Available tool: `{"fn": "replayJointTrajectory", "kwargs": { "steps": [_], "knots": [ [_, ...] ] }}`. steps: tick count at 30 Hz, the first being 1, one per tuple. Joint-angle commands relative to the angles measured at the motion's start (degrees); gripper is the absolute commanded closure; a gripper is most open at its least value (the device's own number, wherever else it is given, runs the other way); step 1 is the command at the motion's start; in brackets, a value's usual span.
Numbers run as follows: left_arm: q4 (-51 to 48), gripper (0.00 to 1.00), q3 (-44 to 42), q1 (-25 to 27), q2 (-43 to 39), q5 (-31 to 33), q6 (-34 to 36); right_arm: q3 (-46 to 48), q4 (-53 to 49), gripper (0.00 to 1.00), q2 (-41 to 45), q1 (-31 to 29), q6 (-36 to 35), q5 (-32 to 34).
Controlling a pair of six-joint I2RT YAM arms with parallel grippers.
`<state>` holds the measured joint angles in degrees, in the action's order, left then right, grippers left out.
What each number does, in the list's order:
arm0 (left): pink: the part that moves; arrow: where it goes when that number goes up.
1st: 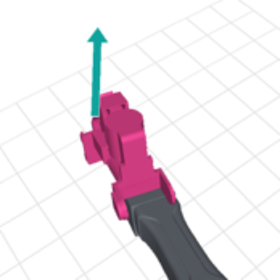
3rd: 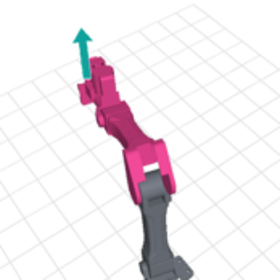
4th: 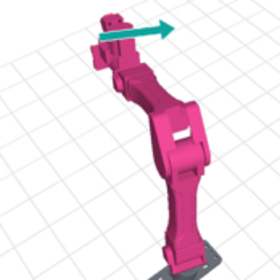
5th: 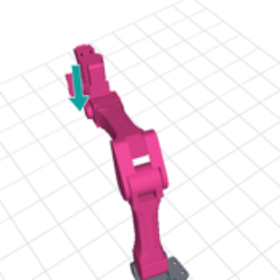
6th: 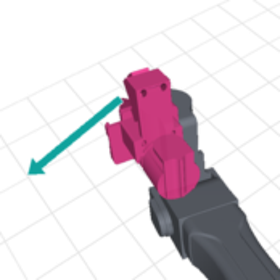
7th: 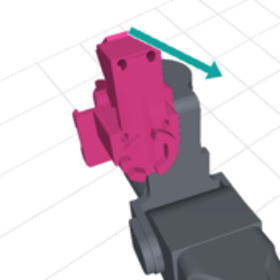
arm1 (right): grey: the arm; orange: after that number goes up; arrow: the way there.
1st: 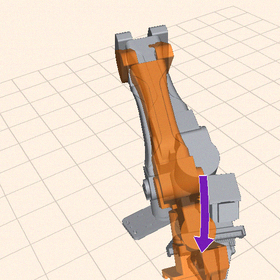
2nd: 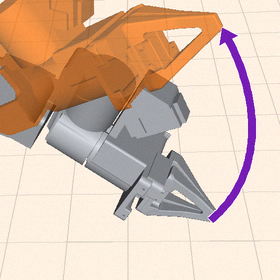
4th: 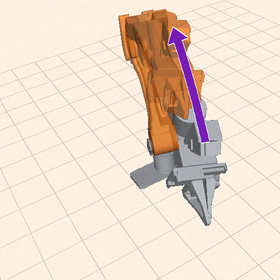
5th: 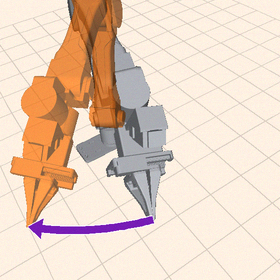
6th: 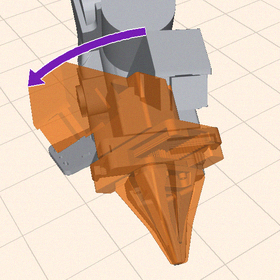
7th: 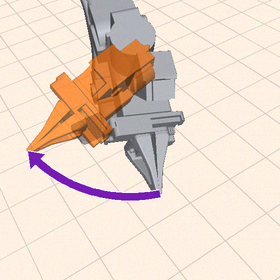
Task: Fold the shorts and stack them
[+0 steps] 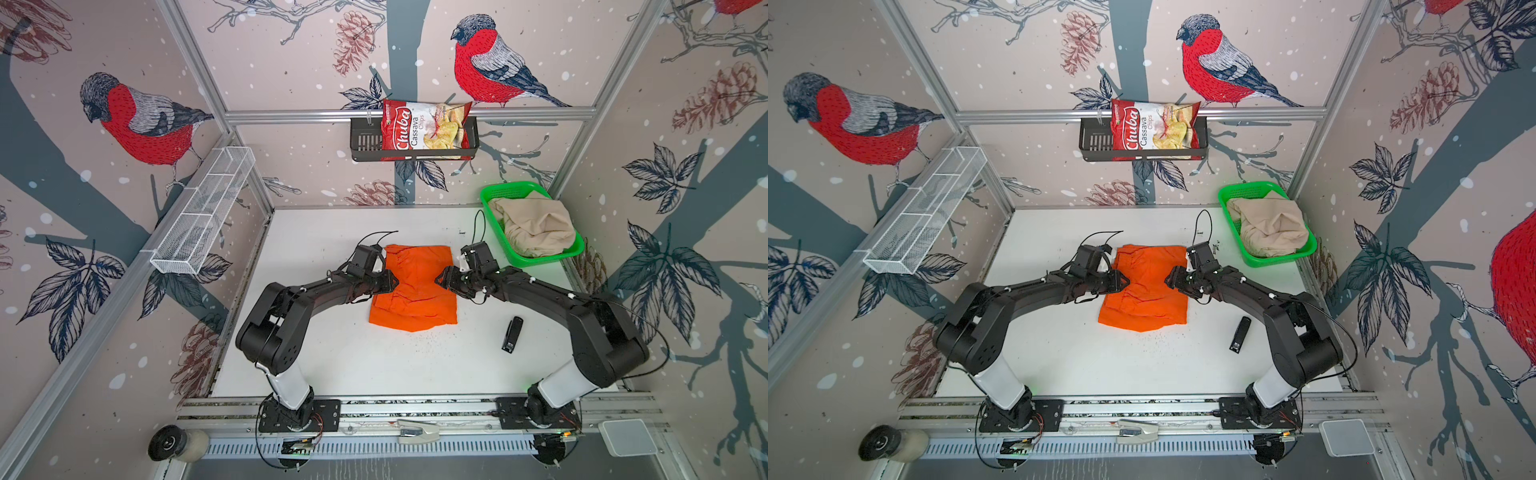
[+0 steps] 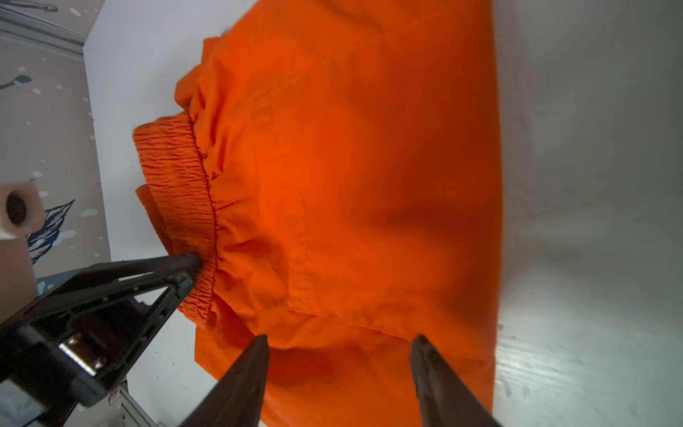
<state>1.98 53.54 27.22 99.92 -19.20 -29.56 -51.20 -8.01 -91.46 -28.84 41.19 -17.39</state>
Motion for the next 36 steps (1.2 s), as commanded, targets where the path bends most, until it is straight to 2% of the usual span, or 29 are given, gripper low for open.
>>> {"fn": "replayJointTrajectory", "kwargs": {
  "steps": [1,9,15,18,23,27,36],
  "knots": [
    [-2.3,0.66,0.4,-0.3,2.3,2.6,2.2,2.6,5.5,0.38,-1.0,0.0,2.0,-1.9],
    [-4.2,0.63,-1.4,-5.3,1.3,5.9,3.3,5.0,8.7,0.38,-1.4,-3.7,4.7,-1.9],
    [-12.1,0.51,2.9,-6.8,-4.0,10.5,6.7,0.4,6.3,0.34,1.6,-4.7,4.1,0.4],
    [-17.2,0.39,6.5,-5.0,-7.3,14.6,7.0,-1.6,3.4,0.32,4.8,-3.7,2.7,2.0],
    [-23.7,0.25,12.0,2.3,-8.6,20.7,7.4,-1.2,-0.3,0.30,8.5,-0.8,0.9,2.9],
    [-27.0,0.20,14.1,5.2,-5.0,24.2,6.5,1.0,-1.2,0.30,9.6,0.0,0.6,2.9],
    [-29.2,0.15,13.8,4.0,2.7,29.1,6.0,5.1,0.1,0.29,11.7,0.2,0.9,3.1]
  ]
}}
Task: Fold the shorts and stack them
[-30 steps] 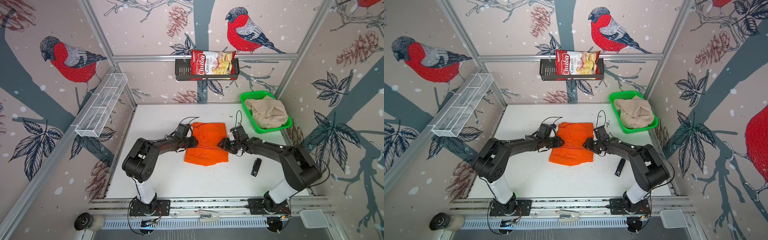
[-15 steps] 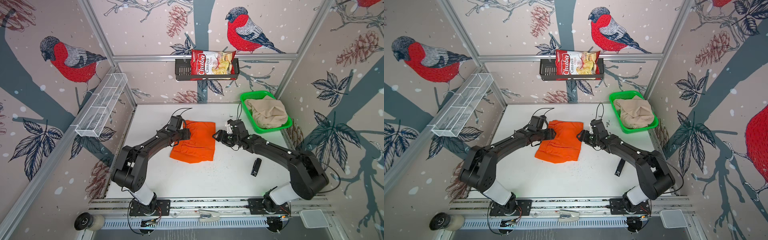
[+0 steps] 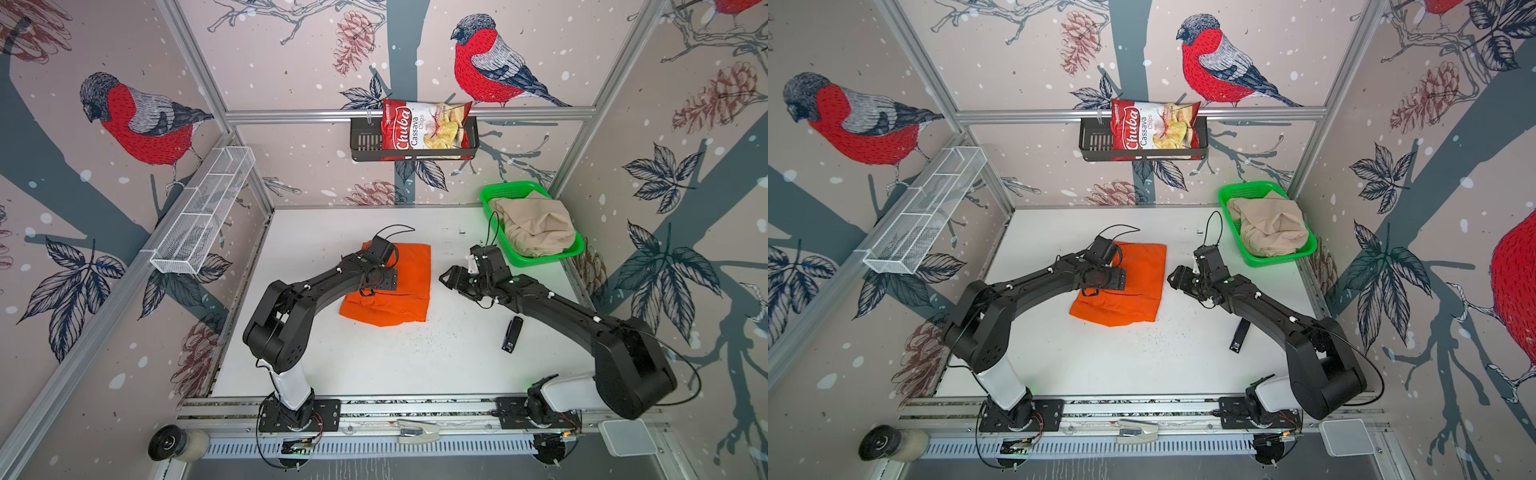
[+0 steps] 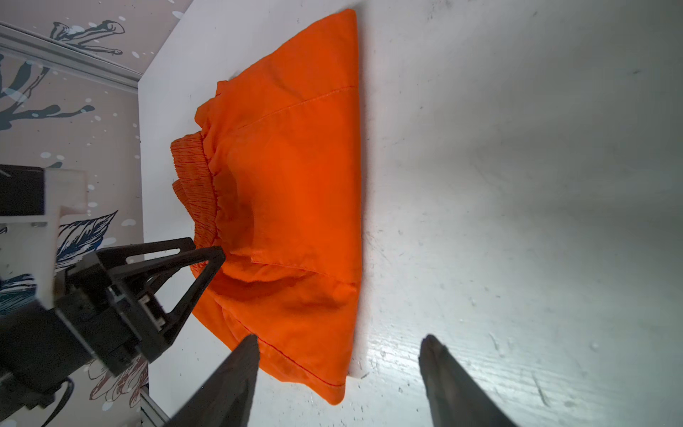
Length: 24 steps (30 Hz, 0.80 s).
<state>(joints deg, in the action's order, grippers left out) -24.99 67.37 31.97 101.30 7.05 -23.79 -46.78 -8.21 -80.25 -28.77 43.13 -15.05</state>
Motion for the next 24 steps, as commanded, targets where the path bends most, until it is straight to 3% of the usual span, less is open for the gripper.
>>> {"fn": "replayJointTrajectory", "kwargs": {
  "steps": [1,9,24],
  "knots": [
    [-2.2,0.15,-0.1,-1.5,2.1,2.5,0.5,1.0,0.4,0.29,0.6,0.3,-1.0,0.6],
    [-1.2,0.15,0.6,-8.9,6.4,2.6,4.8,2.4,1.1,0.29,0.9,1.0,-1.4,0.3],
    [-2.1,0.16,14.5,-28.1,17.7,4.6,12.9,1.6,1.8,0.29,-1.5,4.8,-3.1,-1.7]
  ]
}}
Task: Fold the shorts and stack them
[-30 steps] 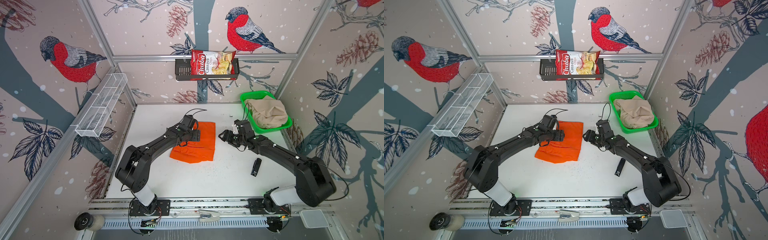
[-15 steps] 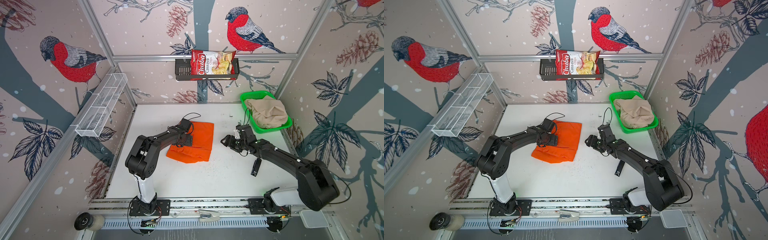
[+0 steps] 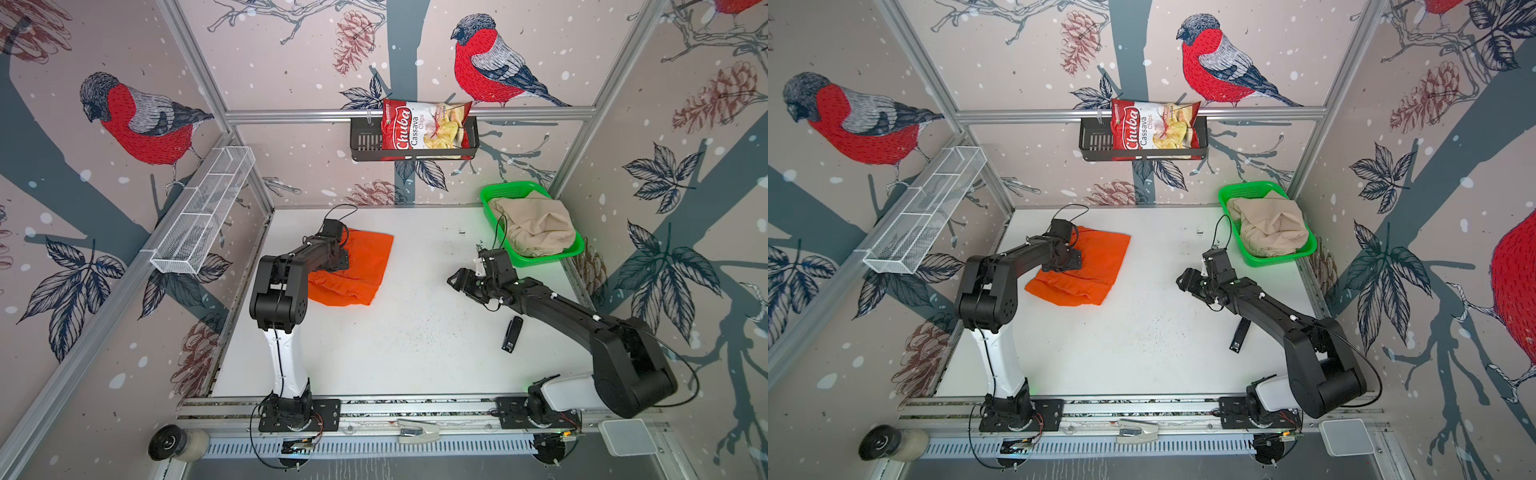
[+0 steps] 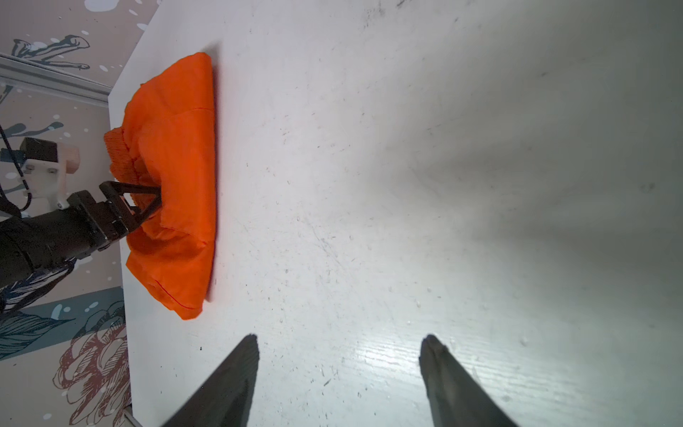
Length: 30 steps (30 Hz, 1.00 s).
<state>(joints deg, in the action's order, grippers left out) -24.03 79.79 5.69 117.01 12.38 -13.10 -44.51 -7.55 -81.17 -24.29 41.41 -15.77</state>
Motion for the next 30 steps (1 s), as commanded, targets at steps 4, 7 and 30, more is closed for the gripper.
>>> {"fn": "replayJointTrajectory", "kwargs": {
  "steps": [4,7,30],
  "knots": [
    [-5.2,0.16,9.9,-5.6,6.7,0.1,3.0,-1.3,1.2,0.29,-1.9,0.4,-1.5,-1.1],
    [-6.8,0.16,16.7,-7.3,10.6,0.3,4.3,-1.8,1.4,0.29,-2.6,0.5,-1.3,-1.1],
    [-11.6,0.17,30.3,-12.3,19.2,-0.5,-5.6,-2.8,1.3,0.30,-2.4,0.6,-0.2,-1.2]
  ]
}}
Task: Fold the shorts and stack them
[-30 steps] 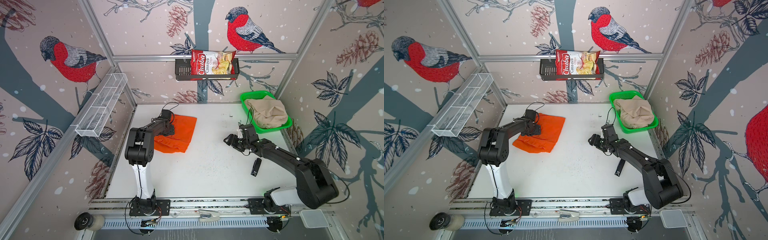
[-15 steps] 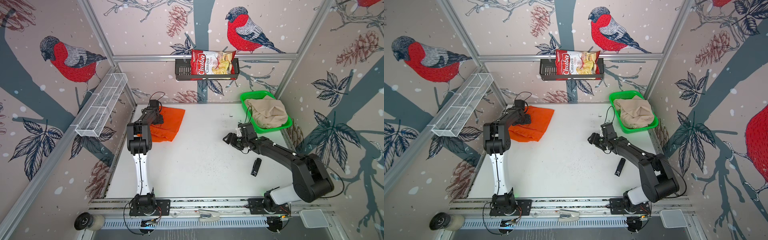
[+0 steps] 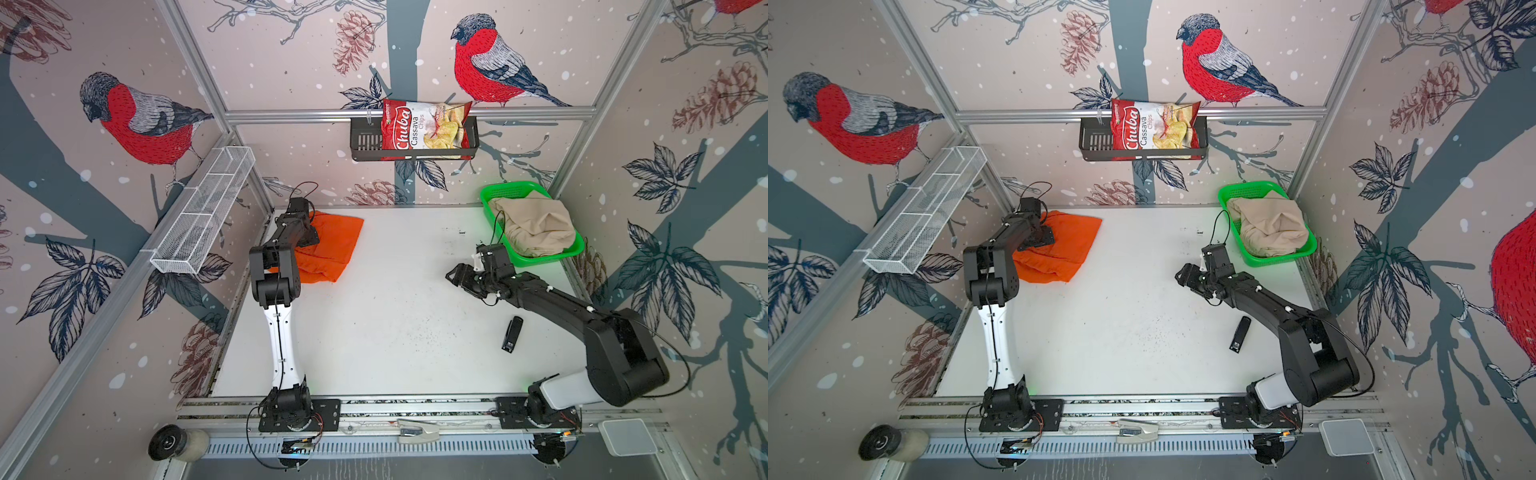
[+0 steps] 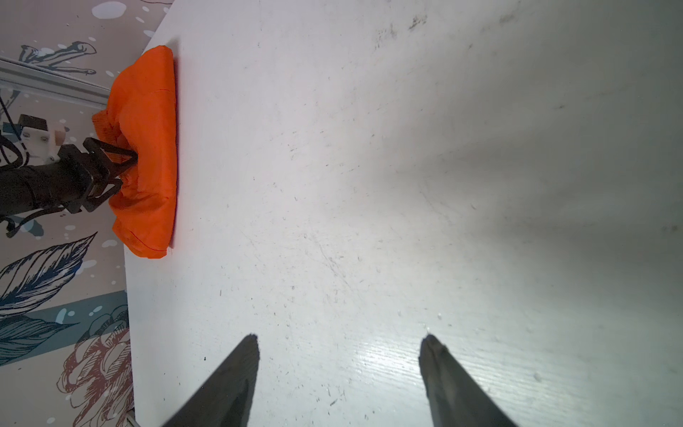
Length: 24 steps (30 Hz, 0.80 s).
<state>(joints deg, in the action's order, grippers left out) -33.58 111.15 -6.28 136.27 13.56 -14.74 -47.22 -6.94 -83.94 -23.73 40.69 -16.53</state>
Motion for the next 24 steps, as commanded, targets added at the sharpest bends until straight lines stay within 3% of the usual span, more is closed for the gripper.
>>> {"fn": "replayJointTrajectory", "kwargs": {
  "steps": [1,13,19,24],
  "knots": [
    [-1.9,0.16,-1.2,-0.5,0.0,-1.4,-4.9,0.0,0.7,0.30,0.4,0.0,0.6,-0.4],
    [0.1,0.17,-2.2,-1.5,-3.4,-1.1,-10.7,0.0,1.1,0.30,1.4,-0.2,1.6,-0.5],
    [0.8,0.18,-4.3,0.2,-10.7,-2.1,-9.1,-0.8,0.9,0.29,2.1,-0.4,1.6,-0.7],
    [-0.2,0.17,-9.4,4.9,-21.0,-0.6,-5.9,-2.4,-1.1,0.29,3.6,-0.3,0.7,0.3]
  ]
}}
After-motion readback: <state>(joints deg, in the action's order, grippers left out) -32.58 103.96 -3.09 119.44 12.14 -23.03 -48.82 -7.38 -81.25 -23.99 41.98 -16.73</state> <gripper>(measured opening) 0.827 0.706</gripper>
